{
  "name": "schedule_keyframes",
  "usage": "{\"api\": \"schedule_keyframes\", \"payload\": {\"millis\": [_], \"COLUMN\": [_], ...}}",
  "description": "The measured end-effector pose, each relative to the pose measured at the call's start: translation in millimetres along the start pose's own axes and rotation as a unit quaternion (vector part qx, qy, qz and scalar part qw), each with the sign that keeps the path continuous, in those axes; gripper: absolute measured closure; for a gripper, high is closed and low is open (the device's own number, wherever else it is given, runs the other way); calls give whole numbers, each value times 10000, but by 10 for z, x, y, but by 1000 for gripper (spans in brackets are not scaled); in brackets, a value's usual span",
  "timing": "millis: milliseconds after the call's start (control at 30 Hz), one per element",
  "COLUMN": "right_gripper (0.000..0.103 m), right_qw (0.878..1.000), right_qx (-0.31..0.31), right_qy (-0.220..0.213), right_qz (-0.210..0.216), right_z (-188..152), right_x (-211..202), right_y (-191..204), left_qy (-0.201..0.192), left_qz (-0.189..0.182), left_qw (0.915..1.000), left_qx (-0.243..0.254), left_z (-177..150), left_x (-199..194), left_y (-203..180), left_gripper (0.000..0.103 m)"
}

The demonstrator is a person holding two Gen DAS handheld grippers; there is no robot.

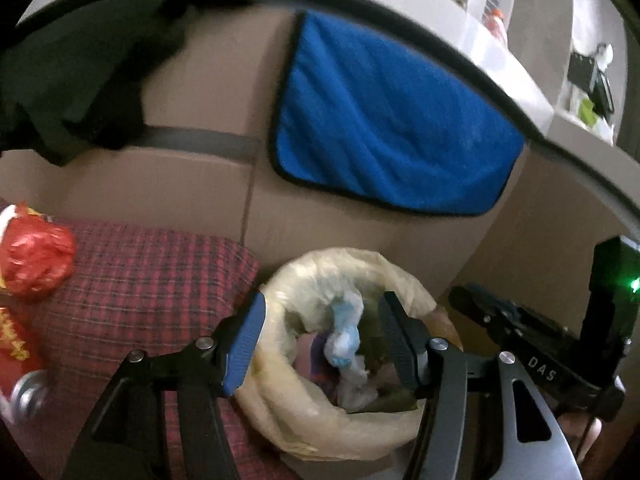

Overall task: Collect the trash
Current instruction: 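Open both grippers to drop the items into the bin, then move both grippers back over the trash on the bed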

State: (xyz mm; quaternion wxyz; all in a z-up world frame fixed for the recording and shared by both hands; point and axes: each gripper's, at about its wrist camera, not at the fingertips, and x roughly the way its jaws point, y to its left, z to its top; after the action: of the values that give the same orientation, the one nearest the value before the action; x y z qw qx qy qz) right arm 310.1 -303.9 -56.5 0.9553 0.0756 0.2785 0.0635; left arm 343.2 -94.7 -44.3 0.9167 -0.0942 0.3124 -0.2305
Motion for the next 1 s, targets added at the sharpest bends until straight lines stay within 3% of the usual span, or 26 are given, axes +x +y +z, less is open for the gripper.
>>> {"api": "schedule_keyframes", "payload": {"millis": [400,533,733,1000], "right_gripper": [74,74,74,74], "right_qw": [9990,9967,9912,9718], "right_qx": [-356,-680,-1068,-1857], "right_qy": [-152,-120,105,410], "right_qz": [231,432,779,1396], "right_z": [95,88,59,-111], "right_x": [-235,-231,-98,178], "right_y": [529,890,1450,2391], "left_qy": [-491,-556,-748,-803], "left_qz": [702,989,1428,1821], "left_qw": [9963,9935,9846,9732], "left_qx": [-86,-130,-676,-1151], "left_z": [59,29,-97,-283], "left_x": [-953,-1221,-1610,-1888], "left_y": [638,996,1748,2519], "left_gripper": [43,43,43,43]}}
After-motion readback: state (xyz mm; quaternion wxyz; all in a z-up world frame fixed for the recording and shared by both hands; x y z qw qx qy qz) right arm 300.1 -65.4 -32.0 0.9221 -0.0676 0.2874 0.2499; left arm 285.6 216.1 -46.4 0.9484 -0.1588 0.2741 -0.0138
